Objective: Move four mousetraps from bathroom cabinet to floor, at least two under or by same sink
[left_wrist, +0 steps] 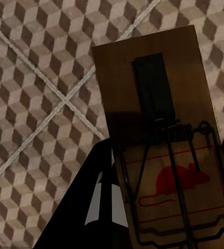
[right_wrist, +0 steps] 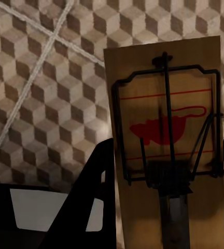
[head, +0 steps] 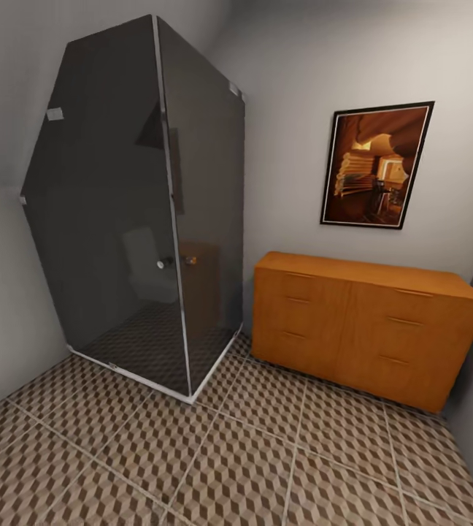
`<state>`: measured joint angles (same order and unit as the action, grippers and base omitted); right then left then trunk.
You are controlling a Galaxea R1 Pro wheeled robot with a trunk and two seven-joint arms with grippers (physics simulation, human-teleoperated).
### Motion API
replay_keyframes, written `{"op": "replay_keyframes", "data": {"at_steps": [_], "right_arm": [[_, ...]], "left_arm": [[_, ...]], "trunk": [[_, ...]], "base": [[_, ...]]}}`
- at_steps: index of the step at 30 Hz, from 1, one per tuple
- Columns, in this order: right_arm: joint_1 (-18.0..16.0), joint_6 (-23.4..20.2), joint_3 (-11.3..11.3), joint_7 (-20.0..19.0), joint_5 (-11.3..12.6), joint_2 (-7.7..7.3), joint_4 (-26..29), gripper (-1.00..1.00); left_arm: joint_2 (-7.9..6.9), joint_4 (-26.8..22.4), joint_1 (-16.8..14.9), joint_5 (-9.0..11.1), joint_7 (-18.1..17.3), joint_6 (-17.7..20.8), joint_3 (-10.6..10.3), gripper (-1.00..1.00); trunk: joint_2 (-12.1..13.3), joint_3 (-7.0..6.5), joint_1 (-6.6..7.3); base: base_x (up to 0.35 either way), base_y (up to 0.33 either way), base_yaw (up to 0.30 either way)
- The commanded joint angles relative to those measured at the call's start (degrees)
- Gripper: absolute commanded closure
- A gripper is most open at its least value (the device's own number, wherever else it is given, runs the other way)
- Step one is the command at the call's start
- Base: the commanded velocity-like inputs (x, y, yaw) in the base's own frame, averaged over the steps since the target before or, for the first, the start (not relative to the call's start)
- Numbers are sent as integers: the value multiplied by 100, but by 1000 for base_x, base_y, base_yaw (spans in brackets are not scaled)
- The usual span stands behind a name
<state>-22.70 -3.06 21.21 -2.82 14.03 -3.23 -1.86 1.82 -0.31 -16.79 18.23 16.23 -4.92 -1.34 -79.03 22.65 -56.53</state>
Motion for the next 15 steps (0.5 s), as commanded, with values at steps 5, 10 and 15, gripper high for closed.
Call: {"op": "replay_keyframes", "data": {"at_steps": [5,10,15], "right_arm": [[-6,5,50,-48,74,-2,-7,100],[-6,12,50,-44,74,-3,-7,100],[-6,16,50,-44,74,-3,-7,100]], "left_arm": [[3,4,-5,22,30,-17,-15,100],[3,4,-4,17,30,-17,-19,100],[3,4,-5,17,30,-22,-18,100]], "trunk": [[-3,6,0],[-3,6,0],[-3,6,0]], "base": [[0,0,292],[0,0,299],[0,0,300]]}}
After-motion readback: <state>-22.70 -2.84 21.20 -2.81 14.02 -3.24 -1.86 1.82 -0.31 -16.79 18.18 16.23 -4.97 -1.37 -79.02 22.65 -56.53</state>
